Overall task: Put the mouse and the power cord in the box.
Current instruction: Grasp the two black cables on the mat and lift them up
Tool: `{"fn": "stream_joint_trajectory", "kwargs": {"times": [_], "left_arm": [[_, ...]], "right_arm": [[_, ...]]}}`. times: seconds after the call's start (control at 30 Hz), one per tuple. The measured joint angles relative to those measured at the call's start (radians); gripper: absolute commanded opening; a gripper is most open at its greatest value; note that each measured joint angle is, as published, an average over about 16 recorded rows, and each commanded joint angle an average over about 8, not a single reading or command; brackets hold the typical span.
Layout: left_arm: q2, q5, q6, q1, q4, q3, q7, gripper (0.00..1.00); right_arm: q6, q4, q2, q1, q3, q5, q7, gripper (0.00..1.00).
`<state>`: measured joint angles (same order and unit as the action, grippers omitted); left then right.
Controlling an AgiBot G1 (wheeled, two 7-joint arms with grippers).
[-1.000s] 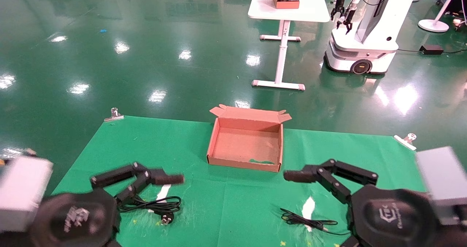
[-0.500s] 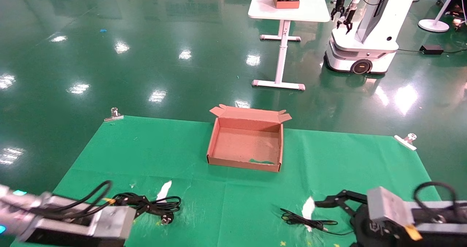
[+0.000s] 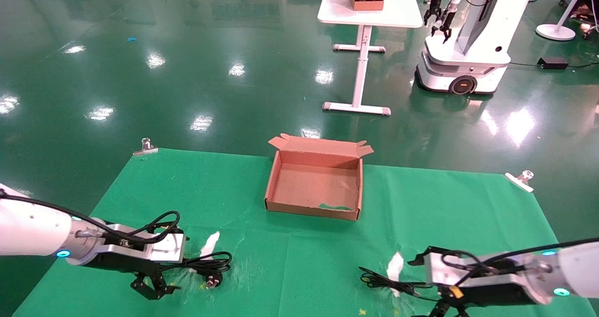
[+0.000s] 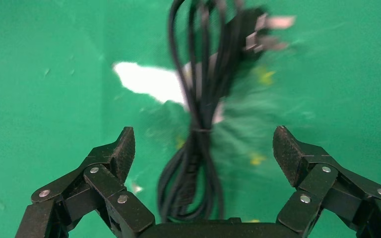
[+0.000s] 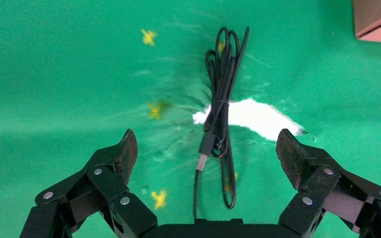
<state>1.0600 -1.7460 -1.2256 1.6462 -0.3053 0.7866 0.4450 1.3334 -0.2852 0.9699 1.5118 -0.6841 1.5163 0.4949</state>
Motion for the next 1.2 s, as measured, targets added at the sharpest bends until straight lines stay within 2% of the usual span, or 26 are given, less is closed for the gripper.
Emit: {"fn": "stream_joint_trajectory", "kwargs": {"times": [0.27, 0.3, 0.37, 0.53, 0.57, 0.63, 0.67, 1.2], "left_arm": [[0.048, -0.004, 0.115, 0.011, 0.132, -0.007, 0.07, 1.0], [0.051, -0.002, 0.121, 0.013, 0.142, -0.009, 0.077, 1.0], [0.056, 0.001, 0.131, 0.016, 0.161, -0.011, 0.089, 0.98], [0.064, 0.006, 0.141, 0.024, 0.195, -0.015, 0.115, 0.37], [0.065, 0.006, 0.141, 0.026, 0.2, -0.016, 0.119, 0.25], [0.066, 0.008, 0.141, 0.028, 0.206, -0.017, 0.124, 0.02], [0.067, 0.008, 0.141, 0.029, 0.209, -0.017, 0.126, 0.0], [0.065, 0.011, 0.139, 0.029, 0.206, -0.018, 0.126, 0.0]], "right_arm": [[-0.062, 0.15, 0.071, 0.044, -0.011, 0.025, 0.115, 1.0], [-0.066, 0.162, 0.075, 0.048, -0.011, 0.025, 0.125, 0.92], [-0.072, 0.183, 0.083, 0.053, -0.01, 0.024, 0.142, 0.67], [-0.083, 0.221, 0.093, 0.063, -0.008, 0.023, 0.173, 0.05], [-0.085, 0.225, 0.094, 0.065, -0.008, 0.022, 0.177, 0.0], [-0.087, 0.232, 0.096, 0.066, -0.007, 0.022, 0.183, 0.0], [-0.087, 0.235, 0.097, 0.067, -0.007, 0.021, 0.185, 0.0], [-0.086, 0.232, 0.095, 0.066, -0.006, 0.02, 0.185, 0.0]]}}
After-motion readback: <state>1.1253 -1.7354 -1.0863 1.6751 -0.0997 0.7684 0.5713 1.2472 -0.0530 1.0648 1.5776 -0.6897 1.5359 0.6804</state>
